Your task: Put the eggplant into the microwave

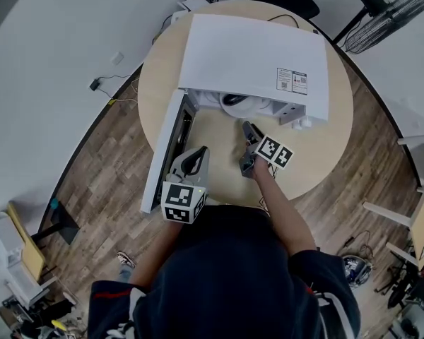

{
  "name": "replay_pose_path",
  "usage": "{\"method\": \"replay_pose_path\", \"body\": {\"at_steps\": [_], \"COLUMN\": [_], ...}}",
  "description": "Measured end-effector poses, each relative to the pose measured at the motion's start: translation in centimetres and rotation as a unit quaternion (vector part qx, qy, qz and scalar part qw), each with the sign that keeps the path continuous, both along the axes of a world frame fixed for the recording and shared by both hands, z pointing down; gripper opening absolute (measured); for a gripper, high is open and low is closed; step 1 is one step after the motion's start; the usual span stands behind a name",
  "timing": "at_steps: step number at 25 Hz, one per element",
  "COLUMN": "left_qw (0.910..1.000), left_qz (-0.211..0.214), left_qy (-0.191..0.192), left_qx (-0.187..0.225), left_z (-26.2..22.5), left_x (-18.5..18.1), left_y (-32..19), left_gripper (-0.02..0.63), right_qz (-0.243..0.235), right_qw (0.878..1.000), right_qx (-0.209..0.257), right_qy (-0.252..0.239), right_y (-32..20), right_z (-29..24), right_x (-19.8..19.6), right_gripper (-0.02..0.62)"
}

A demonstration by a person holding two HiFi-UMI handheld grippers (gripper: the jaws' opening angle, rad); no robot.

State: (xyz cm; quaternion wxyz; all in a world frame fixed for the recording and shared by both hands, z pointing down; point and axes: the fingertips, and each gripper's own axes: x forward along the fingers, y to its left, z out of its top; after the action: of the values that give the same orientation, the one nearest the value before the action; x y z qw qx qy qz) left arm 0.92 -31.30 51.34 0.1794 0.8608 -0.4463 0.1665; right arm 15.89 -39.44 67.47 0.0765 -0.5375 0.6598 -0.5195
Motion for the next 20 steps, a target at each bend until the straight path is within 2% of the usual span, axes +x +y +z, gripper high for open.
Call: {"method": "replay_pose_path", "body": {"at_steps": [2,6,8,12,14,20], "left_qw": [1.0000,1.0000,1.0000,1.0000,1.0000,0.9998], "left_qz": [0.001,0.002,0.002,0.001,-0.002,-0.008], "left_qy": [0.002,0.005,0.006,0.006,0.004,0.000], "left_qx": [-0.001,-0.003,-0.004,-0.006,-0.008,-0.016], "left_z": [0.1,0.2,0.2,0.3,0.4,1.0], "left_x": [0.1,0.5,0.6,0.5,0.4,0.2], "left_y": [-0.1,-0.4,-0.5,-0.7,-0.7,-0.8], "left_gripper": [0.017,0.017,0.017,0.017,0.017,0.017], "right_qz": [-0.036,-0.091,-0.112,-0.152,-0.164,-0.173], "right_qw": [0.997,0.979,0.966,0.934,0.924,0.918], "right_qx": [0.008,0.023,0.026,0.035,0.039,0.042], "right_qy": [0.069,0.183,0.230,0.323,0.343,0.354], "right_y": [0.2,0.1,-0.1,-0.7,-1.0,-1.9], "right_z": [0.0,-0.4,-0.6,-0.7,-0.7,-0.4], "right_x": [-0.3,-0.6,-0.8,-1.2,-1.4,-1.6], "right_gripper": [0.100,0.061,0.044,0.026,0.025,0.023]}}
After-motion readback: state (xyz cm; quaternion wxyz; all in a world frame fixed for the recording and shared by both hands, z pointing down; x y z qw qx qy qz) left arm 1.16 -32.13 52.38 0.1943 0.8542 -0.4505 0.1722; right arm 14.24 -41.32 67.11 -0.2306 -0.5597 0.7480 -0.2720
